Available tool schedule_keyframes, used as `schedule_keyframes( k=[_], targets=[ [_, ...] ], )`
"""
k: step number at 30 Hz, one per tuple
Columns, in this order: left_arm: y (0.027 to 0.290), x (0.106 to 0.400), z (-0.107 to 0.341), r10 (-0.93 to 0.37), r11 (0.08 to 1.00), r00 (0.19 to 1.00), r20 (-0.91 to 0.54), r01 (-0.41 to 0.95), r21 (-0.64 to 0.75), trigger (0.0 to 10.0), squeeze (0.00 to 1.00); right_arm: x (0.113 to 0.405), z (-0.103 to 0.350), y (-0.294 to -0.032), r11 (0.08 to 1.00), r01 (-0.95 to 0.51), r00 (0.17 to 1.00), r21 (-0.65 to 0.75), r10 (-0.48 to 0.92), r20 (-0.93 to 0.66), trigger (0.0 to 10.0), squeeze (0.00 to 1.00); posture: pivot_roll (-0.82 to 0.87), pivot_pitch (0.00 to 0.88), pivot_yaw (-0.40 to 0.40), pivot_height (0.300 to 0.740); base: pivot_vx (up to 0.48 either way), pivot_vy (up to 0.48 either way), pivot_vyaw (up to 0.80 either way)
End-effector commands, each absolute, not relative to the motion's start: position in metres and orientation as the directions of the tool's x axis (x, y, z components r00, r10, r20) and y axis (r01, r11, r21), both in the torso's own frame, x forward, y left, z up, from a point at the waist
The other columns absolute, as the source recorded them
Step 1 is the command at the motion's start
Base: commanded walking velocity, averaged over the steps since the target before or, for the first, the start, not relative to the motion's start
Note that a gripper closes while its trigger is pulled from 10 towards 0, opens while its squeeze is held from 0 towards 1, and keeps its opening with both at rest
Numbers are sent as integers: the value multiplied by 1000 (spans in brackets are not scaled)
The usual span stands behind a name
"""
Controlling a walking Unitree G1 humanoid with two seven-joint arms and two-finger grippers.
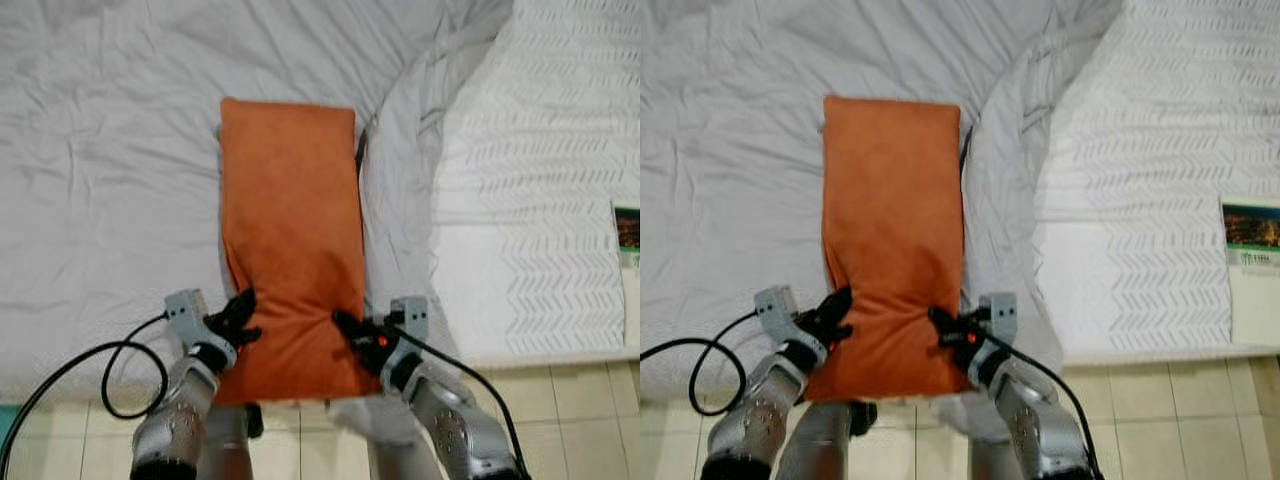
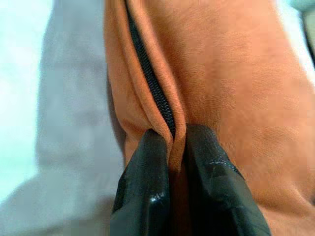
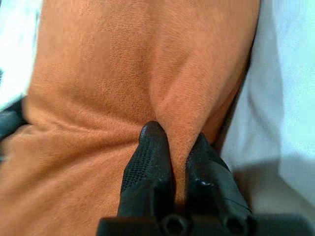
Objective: Clean up the room
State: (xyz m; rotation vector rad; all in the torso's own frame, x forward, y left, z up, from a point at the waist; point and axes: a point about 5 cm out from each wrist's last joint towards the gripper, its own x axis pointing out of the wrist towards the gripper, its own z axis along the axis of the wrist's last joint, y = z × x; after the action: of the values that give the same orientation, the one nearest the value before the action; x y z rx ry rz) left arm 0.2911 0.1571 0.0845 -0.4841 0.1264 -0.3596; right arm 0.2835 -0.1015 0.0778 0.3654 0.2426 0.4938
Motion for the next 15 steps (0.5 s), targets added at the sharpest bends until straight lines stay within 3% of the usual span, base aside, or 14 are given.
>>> schedule_keyframes(
  k=[1, 2, 5, 7, 12, 13, 14, 15],
  targets=[
    [145, 292, 103, -456, 819, 890, 23, 430, -381, 0, 0, 294, 111, -120, 878, -366, 923, 308, 384, 2, 0, 0, -35, 204, -66, 740, 0, 0, 0],
    [147, 296, 108, -458, 830, 889, 30, 439, -344, 0, 0, 298, 118, -125, 893, -348, 935, 284, 354, 33, 0, 0, -22, 129, -57, 740, 0, 0, 0],
    [148, 298, 112, -460, 836, 887, 33, 445, -322, 0, 0, 300, 123, -128, 902, -335, 941, 271, 333, 53, 0, 0, -22, 129, -57, 740, 0, 0, 0],
    [154, 307, 128, -439, 860, 896, 71, 441, -256, 0, 0, 306, 141, -136, 928, -306, 950, 212, 283, 132, 0, 0, -14, 19, -32, 740, 0, 0, 0],
    [169, 319, 157, -382, 911, 918, 110, 394, -122, 0, 0, 304, 175, -163, 979, -168, 949, 117, 128, 288, 0, 0, -6, 0, -14, 740, 0, 0, 0],
    [171, 319, 157, -363, 922, 926, 106, 373, -107, 1804, 0, 300, 175, -166, 984, -147, 948, 103, 111, 298, 0, 0, -8, 0, -11, 740, 0, 0, 0],
    [172, 319, 157, -351, 927, 931, 102, 361, -100, 1804, 0, 298, 175, -168, 986, -136, 948, 95, 102, 301, 0, 0, -8, 0, -11, 740, 0, 0, 0],
    [170, 319, 153, -347, 932, 934, 90, 354, -84, 10000, 0, 294, 168, -170, 987, -125, 956, 101, 93, 279, 0, 0, -12, 0, -9, 740, 0, 0, 0]
  ],
)
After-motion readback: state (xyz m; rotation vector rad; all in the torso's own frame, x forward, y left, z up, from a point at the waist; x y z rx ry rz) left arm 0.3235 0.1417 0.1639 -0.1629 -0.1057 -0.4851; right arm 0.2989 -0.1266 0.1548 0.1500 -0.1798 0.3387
